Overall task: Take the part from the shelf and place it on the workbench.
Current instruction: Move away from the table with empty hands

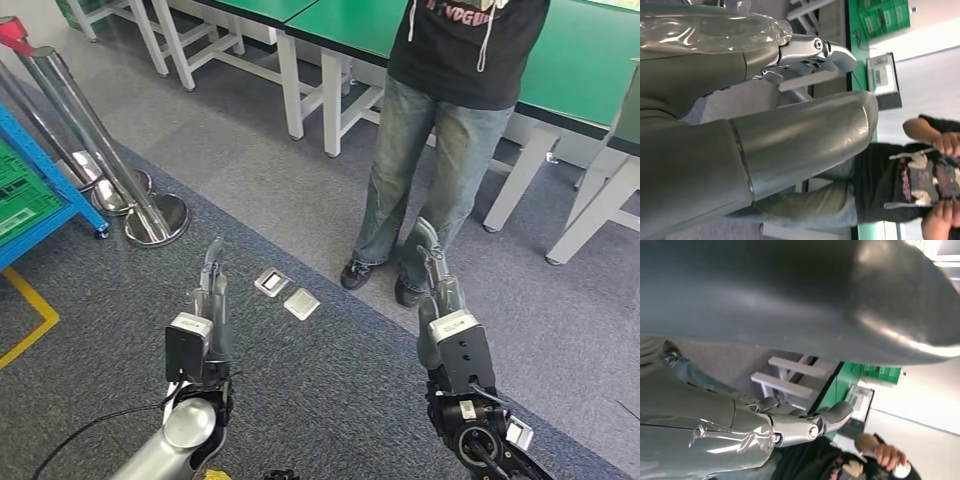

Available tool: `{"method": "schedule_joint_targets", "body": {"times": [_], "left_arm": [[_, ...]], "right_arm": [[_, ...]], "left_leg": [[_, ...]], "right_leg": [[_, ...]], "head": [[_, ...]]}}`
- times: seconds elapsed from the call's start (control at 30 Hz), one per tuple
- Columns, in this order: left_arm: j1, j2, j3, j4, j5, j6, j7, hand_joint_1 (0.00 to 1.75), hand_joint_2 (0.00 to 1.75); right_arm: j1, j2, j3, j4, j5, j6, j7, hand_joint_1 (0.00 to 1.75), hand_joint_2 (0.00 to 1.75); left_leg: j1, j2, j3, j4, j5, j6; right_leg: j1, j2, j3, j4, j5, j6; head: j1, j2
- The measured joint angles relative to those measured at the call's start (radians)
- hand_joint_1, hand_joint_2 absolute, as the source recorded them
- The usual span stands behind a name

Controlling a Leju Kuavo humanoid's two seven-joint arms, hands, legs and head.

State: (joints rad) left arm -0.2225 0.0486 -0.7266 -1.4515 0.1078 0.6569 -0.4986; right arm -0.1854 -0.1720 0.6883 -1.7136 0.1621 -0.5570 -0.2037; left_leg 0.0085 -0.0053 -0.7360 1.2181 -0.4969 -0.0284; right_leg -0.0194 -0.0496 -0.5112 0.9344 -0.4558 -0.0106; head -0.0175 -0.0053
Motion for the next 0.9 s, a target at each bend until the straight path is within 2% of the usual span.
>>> {"method": "schedule_joint_targets", "body": {"times": [0.03, 0.1, 0.13, 0.17, 0.23, 0.27, 0.3, 0.33, 0.37, 0.4, 0.43, 0.47, 0.5, 0.53, 0.6, 0.63, 0.67, 0.73, 0.77, 0.83, 0.87, 0.9], "left_arm": [[0.0, 0.0, 0.0, 0.0, 0.0, 0.0, 0.0, 0.0, 0.0], [-0.001, 0.001, 0.0, 0.0, 0.0, 0.001, 0.0, 0.0, 0.0], [-0.002, 0.001, 0.0, -0.001, 0.0, 0.002, 0.0, 0.0, 0.0], [-0.003, 0.001, 0.0, -0.002, 0.0, 0.003, 0.0, 0.0, 0.0], [-0.001, 0.002, 0.0, -0.004, 0.0, 0.008, 0.0, 0.0, 0.0], [-0.001, 0.003, 0.0, -0.006, -0.001, 0.01, 0.0, 0.0, 0.0], [0.0, 0.004, 0.0, -0.007, -0.002, 0.012, 0.0, 0.0, 0.0], [0.0, 0.004, 0.0, -0.009, -0.003, 0.015, 0.001, 0.0, 0.0], [0.001, 0.004, 0.0, -0.011, -0.005, 0.018, 0.004, 0.0, 0.0], [0.002, 0.004, 0.0, -0.012, -0.006, 0.022, 0.008, 0.0, 0.0], [0.004, 0.004, 0.0, -0.013, -0.008, 0.027, 0.011, 0.0, 0.0], [0.007, 0.005, 0.0, -0.013, -0.009, 0.03, 0.015, 0.0, 0.0], [0.01, 0.005, 0.0, -0.013, -0.009, 0.032, 0.017, 0.0, 0.0], [0.012, 0.006, 0.0, -0.014, -0.01, 0.034, 0.019, 0.0, 0.0], [0.014, 0.006, 0.0, -0.018, -0.011, 0.035, 0.02, 0.0, 0.0], [0.015, 0.006, 0.0, -0.021, -0.012, 0.036, 0.02, 0.0, 0.0], [0.015, 0.007, 0.0, -0.023, -0.012, 0.036, 0.02, 0.0, 0.0], [0.018, 0.008, 0.0, -0.028, -0.013, 0.036, 0.021, 0.0, 0.0], [0.02, 0.009, 0.0, -0.03, -0.014, 0.036, 0.02, 0.0, 0.0], [0.021, 0.01, 0.0, -0.032, -0.015, 0.033, 0.02, 0.0, 0.0], [0.021, 0.011, 0.0, -0.032, -0.016, 0.031, 0.02, 0.0, 0.0], [0.021, 0.011, 0.0, -0.032, -0.016, 0.03, 0.019, 0.0, 0.0]], "right_arm": [[0.0, 0.0, 0.0, 0.0, 0.0, 0.0, 0.0, 0.0, 0.0], [-0.001, 0.0, 0.0, 0.0, 0.0, 0.0, 0.0, 0.0, 0.0], [-0.002, 0.0, 0.0, 0.0, 0.0, 0.0, 0.0, 0.0, 0.0], [-0.003, 0.0, 0.0, 0.0, 0.0, 0.0, 0.0, 0.0, 0.0], [-0.004, 0.0, 0.001, 0.0, -0.001, 0.001, 0.0, 0.0, 0.0], [-0.006, 0.0, 0.001, 0.0, -0.001, 0.001, 0.0, 0.0, 0.0], [-0.007, 0.0, 0.001, 0.0, -0.001, 0.001, 0.0, 0.0, 0.0], [-0.008, -0.001, 0.001, 0.0, -0.001, 0.0, 0.0, 0.0, 0.0], [-0.007, -0.001, 0.001, 0.0, -0.002, 0.0, 0.002, 0.0, 0.0], [-0.005, -0.001, 0.002, 0.0, -0.002, 0.0, 0.003, 0.0, 0.0], [-0.003, -0.002, 0.003, 0.0, -0.002, 0.0, 0.004, 0.0, 0.0], [-0.002, -0.002, 0.003, 0.0, -0.002, 0.001, 0.005, 0.0, 0.0], [-0.002, -0.002, 0.004, 0.0, -0.002, 0.002, 0.005, 0.0, 0.0], [-0.003, -0.002, 0.004, 0.0, -0.002, 0.003, 0.006, 0.0, 0.0], [-0.005, -0.003, 0.003, 0.0, -0.003, 0.007, 0.006, 0.0, 0.0], [-0.007, -0.004, 0.003, 0.0, -0.003, 0.008, 0.006, 0.0, 0.0], [-0.007, -0.004, 0.004, 0.0, -0.004, 0.01, 0.006, 0.0, 0.0], [-0.008, -0.004, 0.005, 0.0, -0.005, 0.01, 0.006, 0.0, 0.0], [-0.009, -0.004, 0.005, 0.0, -0.005, 0.009, 0.007, 0.0, 0.0], [-0.012, -0.005, 0.006, 0.0, -0.005, 0.004, 0.009, 0.0, 0.0], [-0.013, -0.005, 0.006, 0.0, -0.005, 0.002, 0.011, 0.0, 0.0], [-0.012, -0.005, 0.006, -0.001, -0.005, 0.0, 0.013, 0.0, 0.0]], "left_leg": [[0.001, 0.011, 0.035, -0.067, 0.036, 0.0], [-0.004, 0.056, 0.115, -0.218, 0.092, 0.007], [-0.008, 0.071, 0.137, -0.262, 0.103, 0.012], [-0.012, 0.076, 0.145, -0.279, 0.103, 0.018], [-0.014, 0.051, 0.146, -0.281, 0.103, 0.029], [-0.013, 0.04, 0.15, -0.283, 0.102, 0.035], [-0.01, 0.029, 0.154, -0.286, 0.103, 0.041], [-0.007, 0.018, 0.159, -0.288, 0.103, 0.046], [-0.007, 0.007, 0.161, -0.288, 0.102, 0.049], [-0.007, -0.005, 0.163, -0.288, 0.101, 0.052], [-0.008, -0.019, 0.164, -0.288, 0.1, 0.053], [-0.009, -0.034, 0.166, -0.288, 0.099, 0.054], [-0.01, -0.049, 0.169, -0.287, 0.098, 0.054], [-0.01, -0.065, 0.172, -0.287, 0.097, 0.053], [-0.009, -0.093, 0.175, -0.284, 0.094, 0.049], [-0.009, -0.104, 0.172, -0.281, 0.093, 0.045], [-0.007, -0.115, 0.166, -0.279, 0.094, 0.041], [-0.005, -0.135, 0.156, -0.277, 0.097, 0.029], [-0.006, -0.126, 0.153, -0.274, 0.095, 0.023], [-0.01, -0.073, 0.128, -0.22, 0.062, 0.012], [-0.009, -0.038, 0.099, -0.162, 0.032, 0.008], [-0.007, -0.019, 0.06, -0.087, -0.002, 0.005]], "right_leg": [[0.0, -0.012, 0.003, 0.0, -0.003, 0.002], [0.003, -0.032, 0.009, 0.001, -0.009, 0.011], [0.006, -0.04, 0.012, 0.001, -0.013, 0.016], [0.009, -0.048, 0.015, 0.001, -0.016, 0.021], [0.009, -0.065, 0.021, 0.001, -0.024, 0.031], [0.007, -0.058, 0.021, 0.009, -0.034, 0.037], [0.004, -0.04, 0.012, 0.033, -0.052, 0.041], [0.002, -0.014, -0.008, 0.081, -0.079, 0.043], [0.001, 0.015, -0.041, 0.152, -0.111, 0.045], [0.0, 0.032, -0.081, 0.231, -0.14, 0.045], [0.0, 0.04, -0.116, 0.294, -0.155, 0.046], [0.0, 0.045, -0.138, 0.324, -0.152, 0.046], [0.0, 0.047, -0.14, 0.311, -0.128, 0.044], [0.0, 0.053, -0.122, 0.256, -0.086, 0.04], [-0.002, 0.097, -0.067, 0.112, -0.009, 0.031], [-0.003, 0.118, -0.044, 0.058, 0.008, 0.029], [-0.003, 0.131, -0.032, 0.032, 0.011, 0.027], [-0.004, 0.119, -0.019, 0.019, 0.006, 0.024], [-0.005, 0.107, -0.016, 0.015, 0.008, 0.02], [-0.009, 0.08, -0.01, 0.006, 0.012, 0.011], [-0.007, 0.067, -0.008, 0.004, 0.012, 0.008], [-0.006, 0.052, -0.009, 0.004, 0.011, 0.005]], "head": [[-0.004, 0.0], [-0.012, 0.0], [-0.013, 0.0], [-0.012, 0.0], [-0.006, 0.0], [-0.004, 0.0], [0.0, 0.0], [0.006, 0.0], [0.014, 0.0], [0.021, 0.0], [0.027, 0.0], [0.03, 0.0], [0.033, 0.0], [0.037, 0.0], [0.044, 0.0], [0.046, 0.0], [0.046, 0.0], [0.043, 0.0], [0.041, 0.0], [0.028, 0.0], [0.02, 0.0], [0.013, 0.0]]}}
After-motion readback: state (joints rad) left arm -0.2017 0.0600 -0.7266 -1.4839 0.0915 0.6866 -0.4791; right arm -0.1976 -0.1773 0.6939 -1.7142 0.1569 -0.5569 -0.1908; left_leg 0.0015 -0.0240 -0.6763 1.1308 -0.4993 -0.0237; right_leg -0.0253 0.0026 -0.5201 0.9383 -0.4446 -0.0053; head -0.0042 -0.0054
